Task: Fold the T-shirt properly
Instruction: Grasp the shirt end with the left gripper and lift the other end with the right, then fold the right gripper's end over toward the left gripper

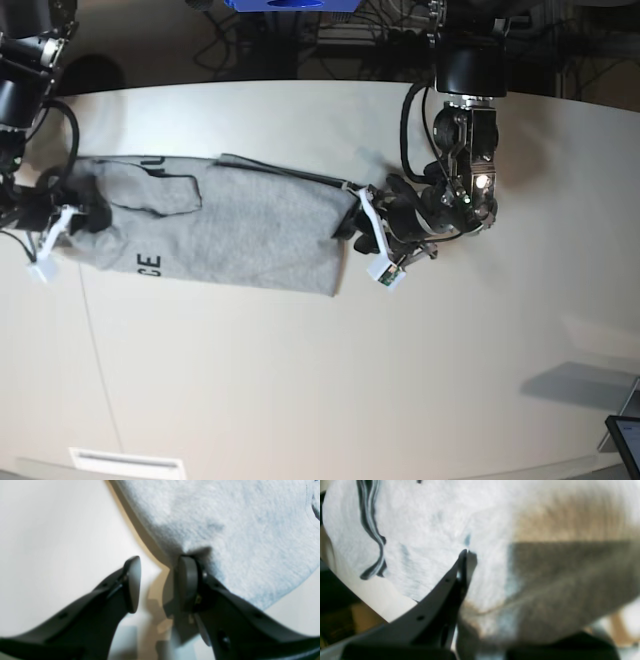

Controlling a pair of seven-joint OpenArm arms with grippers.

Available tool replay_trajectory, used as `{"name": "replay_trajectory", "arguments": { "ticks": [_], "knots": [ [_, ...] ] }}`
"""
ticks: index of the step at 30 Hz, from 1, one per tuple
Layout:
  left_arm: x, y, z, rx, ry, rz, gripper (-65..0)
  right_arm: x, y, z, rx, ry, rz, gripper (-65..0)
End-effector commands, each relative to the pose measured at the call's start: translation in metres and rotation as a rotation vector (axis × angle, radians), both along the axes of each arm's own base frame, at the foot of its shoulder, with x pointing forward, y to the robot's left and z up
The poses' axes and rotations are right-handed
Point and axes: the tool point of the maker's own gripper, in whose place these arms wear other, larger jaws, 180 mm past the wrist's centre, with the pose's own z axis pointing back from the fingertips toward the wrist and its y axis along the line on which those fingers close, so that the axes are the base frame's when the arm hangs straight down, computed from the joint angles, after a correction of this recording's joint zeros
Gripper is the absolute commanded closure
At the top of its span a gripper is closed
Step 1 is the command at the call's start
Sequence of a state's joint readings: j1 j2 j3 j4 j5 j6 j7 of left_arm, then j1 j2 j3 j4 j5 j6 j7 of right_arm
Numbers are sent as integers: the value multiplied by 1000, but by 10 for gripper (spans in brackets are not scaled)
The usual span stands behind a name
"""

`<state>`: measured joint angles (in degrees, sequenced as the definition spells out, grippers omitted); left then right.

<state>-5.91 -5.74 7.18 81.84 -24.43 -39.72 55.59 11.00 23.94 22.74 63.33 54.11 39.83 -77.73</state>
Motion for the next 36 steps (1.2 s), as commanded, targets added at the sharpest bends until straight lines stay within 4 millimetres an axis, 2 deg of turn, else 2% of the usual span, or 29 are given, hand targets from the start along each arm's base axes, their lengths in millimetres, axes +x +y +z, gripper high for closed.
{"name": "replay_trajectory", "arguments": {
  "ticks": [1,5,8,12,14,17,22,25,28,36],
  "knots": [
    [-13,9,-15,77,64,-24,-244,21,-3,25,-5,-91,5,-9],
    [-13,10,-15,80,64,-24,-244,32,9,44,13,-164,38,-9],
    [-14,10,-16,80,67,-24,-244,36,25,72,120,-258,46,-9],
    [-11,10,-14,80,61,-24,-244,45,36,117,302,-253,-85,-9],
    [-11,10,-14,80,61,-24,-244,46,39,125,373,-207,-149,-9],
    [-11,10,-14,80,61,-24,-244,46,37,122,434,-117,-239,-9],
    [-13,10,-15,80,64,-24,-244,37,39,110,450,-52,-279,-7],
    [-13,10,-15,80,64,-24,-244,32,49,108,465,-49,-269,-7],
    [-12,9,-14,78,61,-24,-244,30,59,117,459,-82,-240,-7],
    [-15,2,-15,71,65,-40,-244,25,82,113,473,-50,-262,-7]
  ]
}}
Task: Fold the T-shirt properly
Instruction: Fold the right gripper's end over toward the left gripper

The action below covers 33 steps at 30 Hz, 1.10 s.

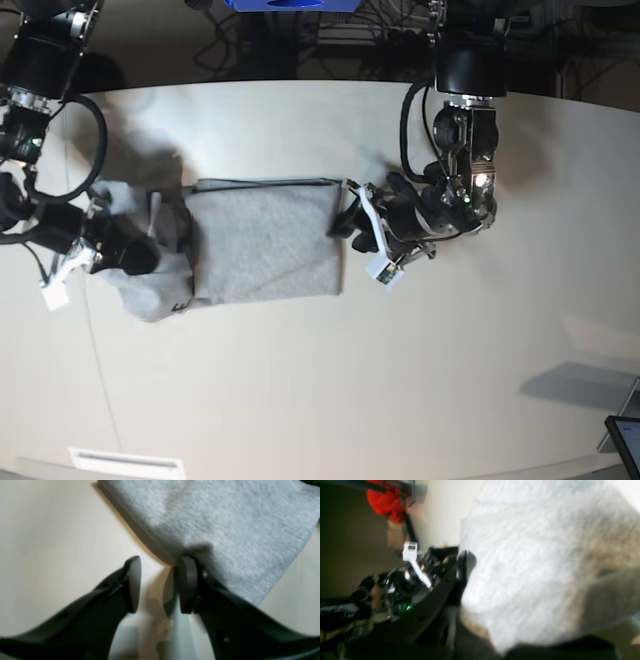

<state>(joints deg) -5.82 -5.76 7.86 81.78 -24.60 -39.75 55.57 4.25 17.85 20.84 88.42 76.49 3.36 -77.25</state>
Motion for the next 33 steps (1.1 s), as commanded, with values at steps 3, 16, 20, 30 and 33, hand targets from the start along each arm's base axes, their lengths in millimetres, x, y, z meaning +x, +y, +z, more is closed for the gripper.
{"name": "replay_trajectory", "arguments": {
  "ticks": [3,16,20,30,33],
  "knots": [
    [-18,-10,-15,74,62,-86,-244,8,7,15,6,-49,23,-7],
    [-24,-15,-17,84,67,-115,-242,3,61,4,-58,-44,112,-7],
    [-24,-11,-18,92,67,-114,-242,4,61,3,-34,-4,76,-16],
    [-24,-12,-17,92,66,-117,-242,4,64,1,-5,37,50,-26],
    [-24,-13,-17,92,66,-120,-242,4,68,0,34,100,12,-113]
  ]
}}
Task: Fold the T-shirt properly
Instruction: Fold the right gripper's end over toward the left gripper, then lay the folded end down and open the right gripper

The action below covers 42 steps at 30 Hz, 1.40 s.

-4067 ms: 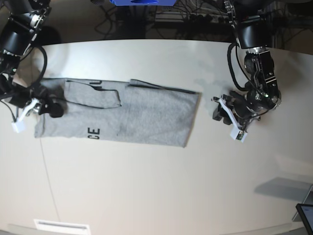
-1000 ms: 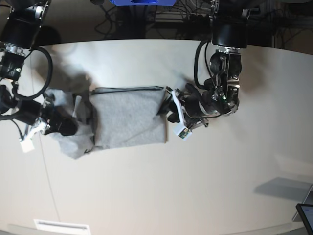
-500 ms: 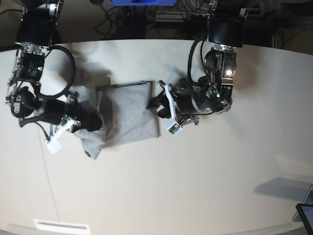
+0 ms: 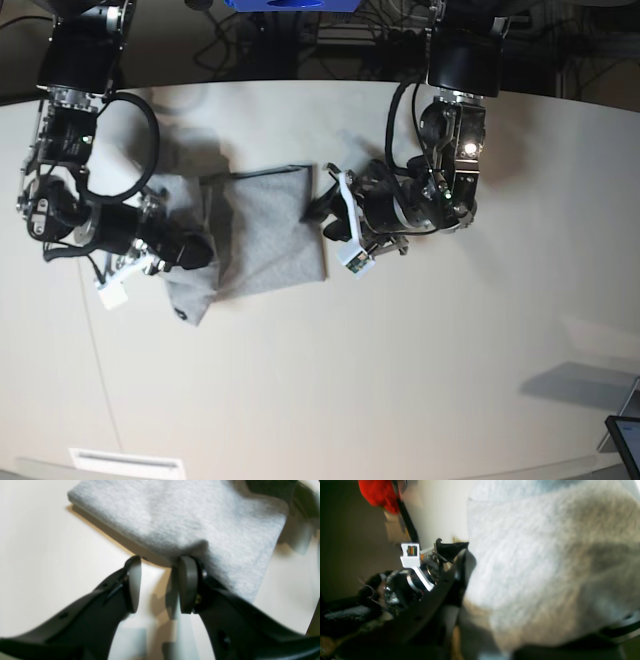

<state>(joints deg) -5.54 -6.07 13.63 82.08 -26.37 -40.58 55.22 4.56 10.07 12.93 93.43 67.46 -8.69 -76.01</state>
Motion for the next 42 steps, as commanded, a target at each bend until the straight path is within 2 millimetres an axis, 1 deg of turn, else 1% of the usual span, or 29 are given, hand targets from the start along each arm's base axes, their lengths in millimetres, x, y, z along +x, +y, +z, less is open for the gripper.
{"name": "replay_trajectory", "arguments": {
  "ticks": [1,3,6,10,13,17,21,25,27,29,31,34,42],
  "knots": [
    [-10,18,-17,119,53,-13,-242,6,4,14,14,-44,16,-142],
    [-10,18,-16,119,53,-12,-242,4,14,14,11,-46,48,-173],
    [-9,19,-16,119,52,-7,-242,3,29,11,-13,-49,86,-171],
    [-9,21,-17,125,52,-5,-242,3,36,1,-177,-85,127,-173],
    [-9,22,-17,129,51,-6,-242,0,42,-6,-260,-95,164,-173],
    [-9,22,-17,129,51,-6,-242,0,46,-9,-302,-100,179,-171],
    [-8,22,-17,129,51,-6,-242,-6,60,-11,-300,-101,228,-176],
    [-8,23,-18,131,54,-5,-242,-10,74,-10,-303,-113,280,-177],
    [-8,23,-18,132,56,-5,-242,-12,81,-5,-320,-142,304,-177],
    [-8,23,-18,132,56,-5,-242,-13,82,-1,-353,-170,314,-178],
    [-8,23,-18,132,56,-5,-242,-13,81,-5,-395,-174,320,-178],
    [-8,23,-19,132,56,-4,-242,-21,86,-10,-429,-166,365,-178],
    [-7,23,-18,132,53,-4,-242,-33,104,1,-447,-226,438,-174]
  ]
}}
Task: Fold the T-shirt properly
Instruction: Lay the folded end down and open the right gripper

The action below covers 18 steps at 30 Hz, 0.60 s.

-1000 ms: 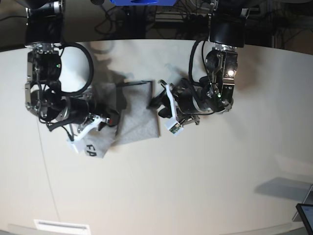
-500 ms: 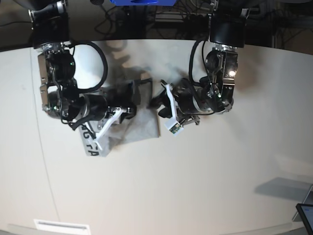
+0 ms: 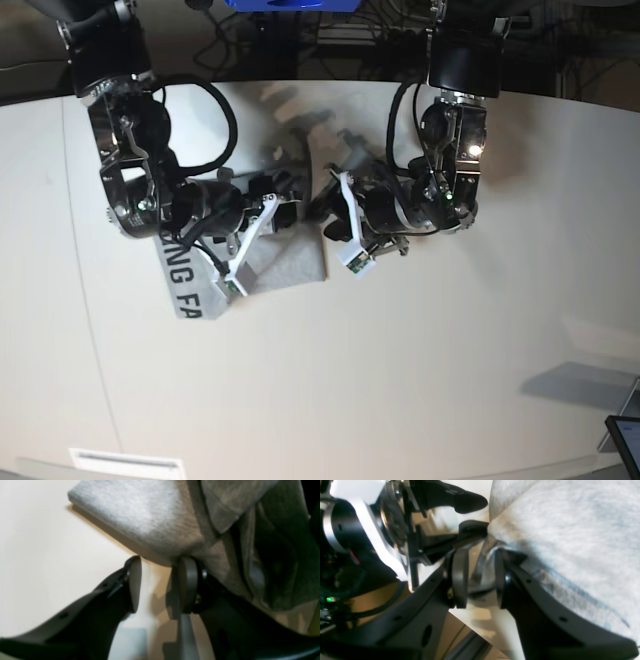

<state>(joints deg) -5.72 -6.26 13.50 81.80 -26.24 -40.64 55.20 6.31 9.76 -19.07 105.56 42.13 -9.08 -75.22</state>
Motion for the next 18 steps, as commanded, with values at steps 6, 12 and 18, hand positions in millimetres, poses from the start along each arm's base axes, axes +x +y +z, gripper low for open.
{"name": "replay_trajectory", "arguments": {
  "ticks": [6,12,18],
  "knots": [
    [-8,23,-17,131,53,-5,-242,11,5,25,33,-88,5,-170],
    [-9,36,-20,156,55,-1,-242,28,-20,29,-127,-210,-60,-170],
    [-9,39,-20,161,56,0,-242,48,-60,35,-214,-267,-170,-168]
  ]
}}
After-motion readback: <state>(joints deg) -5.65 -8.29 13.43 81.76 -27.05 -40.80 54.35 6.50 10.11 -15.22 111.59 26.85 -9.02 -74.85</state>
